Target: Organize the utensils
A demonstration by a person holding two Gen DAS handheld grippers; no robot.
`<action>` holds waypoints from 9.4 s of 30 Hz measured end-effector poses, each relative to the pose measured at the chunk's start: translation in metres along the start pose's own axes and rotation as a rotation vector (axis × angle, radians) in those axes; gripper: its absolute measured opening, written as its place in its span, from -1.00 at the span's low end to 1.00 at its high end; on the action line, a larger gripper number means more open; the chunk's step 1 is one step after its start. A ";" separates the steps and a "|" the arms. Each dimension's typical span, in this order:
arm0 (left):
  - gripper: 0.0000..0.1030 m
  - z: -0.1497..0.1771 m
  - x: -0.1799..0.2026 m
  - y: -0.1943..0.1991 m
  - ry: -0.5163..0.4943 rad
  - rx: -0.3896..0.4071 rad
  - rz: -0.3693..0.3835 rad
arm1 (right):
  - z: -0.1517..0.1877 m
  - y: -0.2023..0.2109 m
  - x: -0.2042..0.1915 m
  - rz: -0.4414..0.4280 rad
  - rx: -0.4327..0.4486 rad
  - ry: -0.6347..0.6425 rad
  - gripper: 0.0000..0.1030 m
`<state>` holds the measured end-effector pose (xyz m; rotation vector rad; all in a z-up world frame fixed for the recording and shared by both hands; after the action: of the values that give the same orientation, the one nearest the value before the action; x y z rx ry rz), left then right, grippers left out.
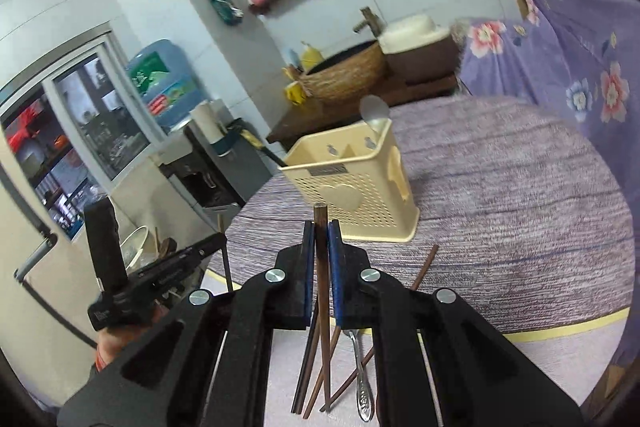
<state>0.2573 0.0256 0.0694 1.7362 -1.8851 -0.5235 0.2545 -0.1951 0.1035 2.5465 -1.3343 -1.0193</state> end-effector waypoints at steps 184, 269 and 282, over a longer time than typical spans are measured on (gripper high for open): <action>-0.16 0.127 0.025 -0.076 -0.162 -0.283 -0.138 | 0.134 -0.043 0.094 0.432 -0.301 0.151 0.08; -0.84 -0.037 0.008 0.033 -0.026 0.116 -0.014 | 0.025 -0.017 0.021 0.215 -0.167 0.216 -0.29; -0.84 -0.173 0.068 0.070 -0.017 0.336 0.046 | -0.119 -0.027 -0.047 0.178 0.113 0.366 -0.29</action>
<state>0.3048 -0.0236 0.2563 1.8913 -2.1151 -0.2118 0.3258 -0.1689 0.2099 2.4736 -1.5052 -0.4306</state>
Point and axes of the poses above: each gripper's, at about its wrist camera, not at the fingertips, and y roughly against the way its jaws point, x to its right, z to its underside, the point moved 4 cm from there along -y, roughly the way its jaws point, and after that the axes turned 7 degrees about -z, right-handed, at the moved point
